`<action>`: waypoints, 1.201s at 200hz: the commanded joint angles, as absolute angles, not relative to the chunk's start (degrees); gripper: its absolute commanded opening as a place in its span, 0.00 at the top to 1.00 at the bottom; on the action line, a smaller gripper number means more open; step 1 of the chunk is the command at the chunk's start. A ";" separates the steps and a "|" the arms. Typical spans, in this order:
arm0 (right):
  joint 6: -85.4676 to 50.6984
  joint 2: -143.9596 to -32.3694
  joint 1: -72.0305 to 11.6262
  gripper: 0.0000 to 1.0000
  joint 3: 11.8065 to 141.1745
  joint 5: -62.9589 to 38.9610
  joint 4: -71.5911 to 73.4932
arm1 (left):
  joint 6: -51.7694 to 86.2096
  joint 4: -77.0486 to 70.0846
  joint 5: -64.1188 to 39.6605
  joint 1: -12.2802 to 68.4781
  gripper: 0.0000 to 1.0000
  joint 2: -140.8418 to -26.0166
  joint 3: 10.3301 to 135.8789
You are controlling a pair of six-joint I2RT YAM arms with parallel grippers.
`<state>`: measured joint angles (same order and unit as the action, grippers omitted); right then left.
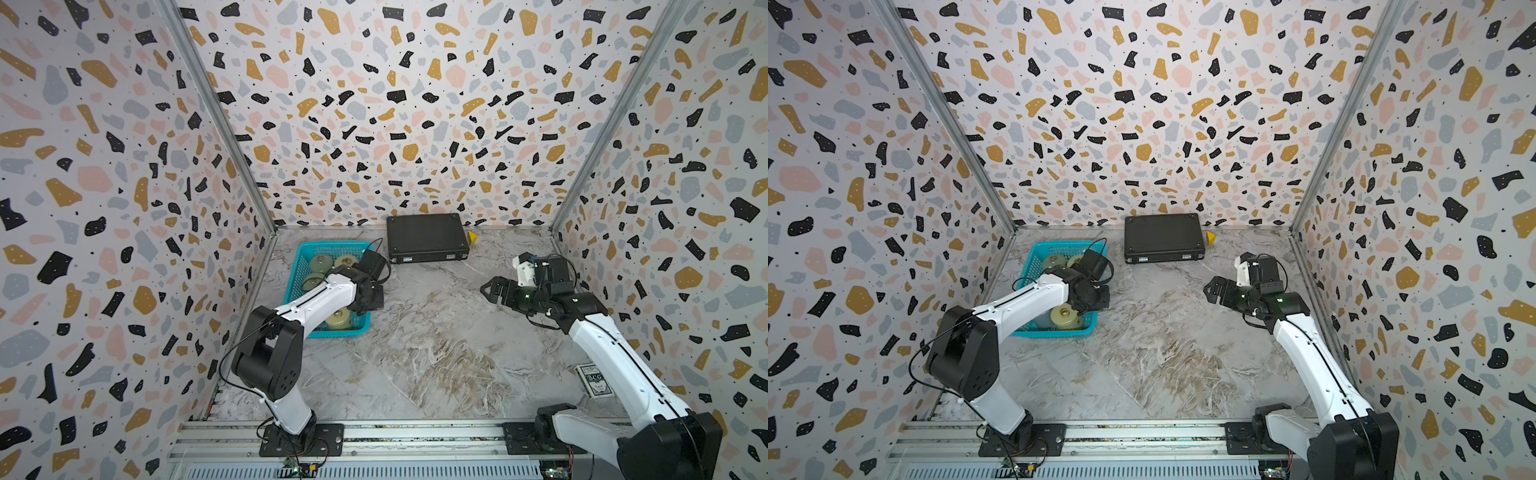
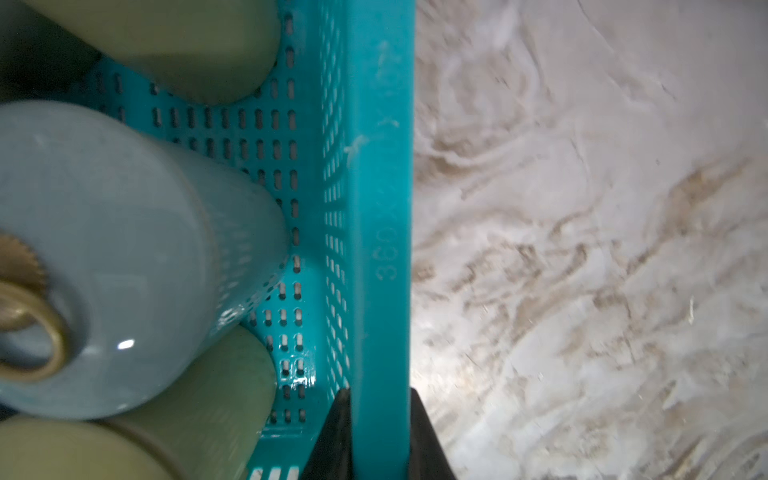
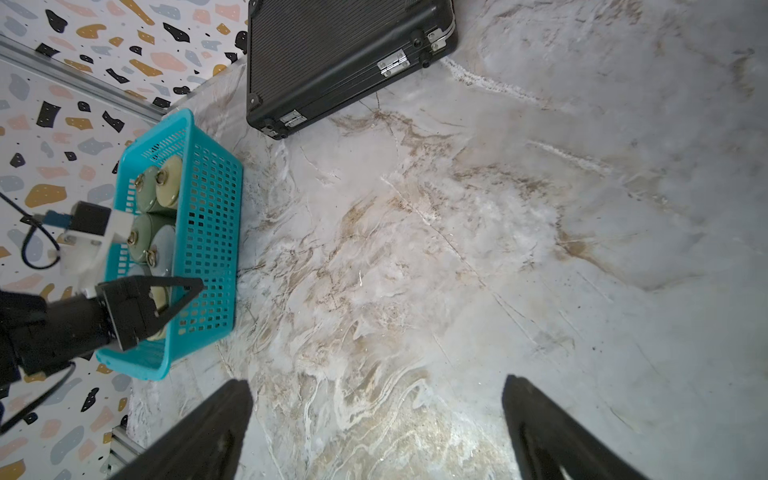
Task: Take the tea canister out of the basket
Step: Move the basket to the center of the board.
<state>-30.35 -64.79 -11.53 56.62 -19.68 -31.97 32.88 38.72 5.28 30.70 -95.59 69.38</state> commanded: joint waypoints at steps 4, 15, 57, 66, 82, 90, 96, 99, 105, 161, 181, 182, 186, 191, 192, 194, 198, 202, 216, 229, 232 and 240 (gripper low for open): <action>-31.09 -62.98 -11.86 0.01 56.54 -20.39 -33.30 | 47.13 37.41 -1.53 38.51 0.92 -92.30 67.01; -31.25 -62.69 -11.92 0.01 56.34 -20.20 -33.48 | 49.63 37.00 -0.80 41.93 0.92 -92.03 66.55; -32.23 -62.37 -12.29 0.01 56.68 -18.59 -36.07 | 57.55 33.35 -0.56 50.67 0.90 -93.23 66.56; -32.02 -62.58 -12.64 0.01 57.07 -17.81 -37.14 | 57.49 32.94 -0.45 51.51 0.88 -93.51 66.94; -30.95 -62.88 -13.67 0.01 57.82 -16.76 -38.59 | 56.95 33.37 -1.50 51.68 0.73 -93.82 67.84; -30.74 -63.24 -14.33 0.00 58.32 -16.11 -39.44 | 55.96 34.19 -2.05 51.73 0.62 -93.95 68.70; -30.83 -63.63 -14.80 0.01 58.61 -15.73 -39.71 | 55.37 35.27 -1.94 51.74 0.55 -94.04 69.54; -30.91 -63.82 -15.18 0.01 58.70 -15.64 -39.79 | 55.11 35.82 -1.86 51.76 0.52 -94.04 69.91; -31.18 -64.14 -15.80 0.01 58.94 -15.28 -39.82 | 54.59 36.55 -1.85 51.72 0.45 -93.96 70.37; -35.22 -69.70 -25.28 0.01 62.01 -8.35 -38.67 | 50.51 41.29 4.03 50.81 0.02 -84.89 69.76; -36.38 -72.83 -27.71 0.01 63.70 -6.85 -38.41 | 47.29 42.23 6.00 49.28 0.00 -79.41 67.83; -36.47 -72.89 -27.87 0.01 63.80 -6.81 -38.41 | 47.20 42.21 6.08 49.16 0.00 -79.17 67.75; -36.64 -73.60 -28.36 0.01 64.16 -6.37 -38.36 | 46.76 42.32 6.34 48.53 0.00 -77.91 67.13; -36.88 -74.32 -29.04 0.01 64.62 -5.80 -38.30 | 46.24 42.47 6.49 47.79 0.00 -76.27 66.38; -36.94 -74.47 -29.20 0.01 64.70 -5.67 -38.27 | 46.15 42.46 6.50 47.63 0.00 -75.97 66.24; -37.08 -74.85 -29.47 0.01 64.93 -5.48 -38.20 | 45.95 42.54 6.55 47.26 0.00 -75.40 65.91; -37.36 -75.44 -30.07 0.01 65.39 -5.08 -38.16 | 45.53 42.72 6.52 46.46 0.00 -74.00 65.38; -37.57 -76.03 -30.71 0.01 65.80 -4.66 -38.12 | 45.18 42.94 6.55 45.79 0.00 -72.62 64.81; -38.53 -78.71 -33.47 0.01 67.63 -3.34 -37.67 | 43.59 43.48 6.50 42.81 0.00 -67.94 63.13; -39.27 -81.76 -36.25 0.01 69.53 -3.12 -37.13 | 41.78 44.68 6.25 39.63 0.00 -64.09 62.30; -39.35 -82.61 -36.82 0.01 70.05 -3.27 -37.07 | 41.28 45.09 6.20 38.98 0.00 -63.43 62.25; -39.78 -84.97 -38.34 0.02 71.52 -4.11 -37.08 | 39.98 46.55 6.26 37.04 0.00 -61.60 62.55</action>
<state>-37.50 -80.90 -34.33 66.85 -5.34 -37.52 45.28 42.63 5.08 41.10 -66.17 63.51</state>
